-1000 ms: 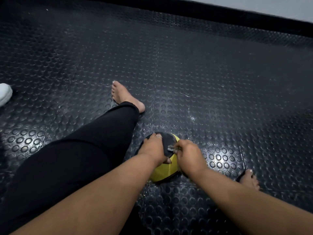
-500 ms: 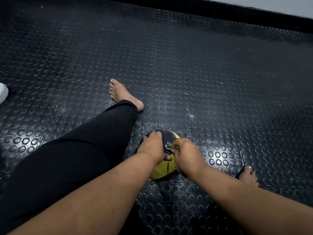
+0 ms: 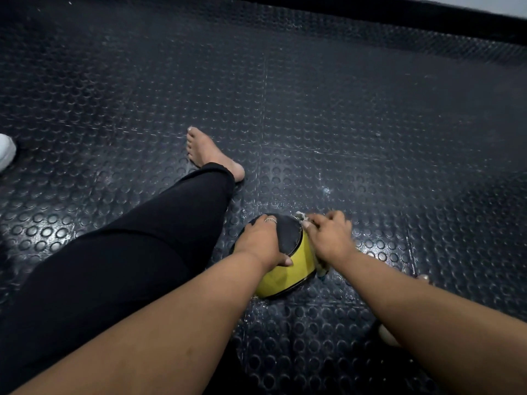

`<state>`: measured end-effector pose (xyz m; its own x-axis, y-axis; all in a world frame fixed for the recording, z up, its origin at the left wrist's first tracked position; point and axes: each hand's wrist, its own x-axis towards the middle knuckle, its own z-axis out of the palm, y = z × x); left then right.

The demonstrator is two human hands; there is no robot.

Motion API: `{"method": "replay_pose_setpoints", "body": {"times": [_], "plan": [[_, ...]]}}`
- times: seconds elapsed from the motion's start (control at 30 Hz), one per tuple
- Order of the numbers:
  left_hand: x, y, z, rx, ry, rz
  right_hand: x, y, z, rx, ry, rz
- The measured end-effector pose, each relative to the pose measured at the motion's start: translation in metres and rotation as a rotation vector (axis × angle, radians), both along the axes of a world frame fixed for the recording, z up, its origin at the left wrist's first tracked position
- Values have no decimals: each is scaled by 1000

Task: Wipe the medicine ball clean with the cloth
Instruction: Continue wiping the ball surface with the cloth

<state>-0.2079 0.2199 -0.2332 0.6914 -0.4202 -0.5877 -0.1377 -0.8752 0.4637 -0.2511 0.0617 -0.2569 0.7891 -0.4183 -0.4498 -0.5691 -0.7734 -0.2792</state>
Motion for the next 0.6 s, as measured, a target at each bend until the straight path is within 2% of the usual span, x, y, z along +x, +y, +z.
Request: {"method": "replay_pose_setpoints", "body": {"times": [0.2,0.37,0.6], "plan": [[3,2,-1,-10,-13,-1,-14,3,4,184,-56,38],[4,2,2,-4,-14,-3,-8,6,8,194,-162,-23],[2,0,2,-2,-11,-14,0,-1,5,161,-115,8]]}}
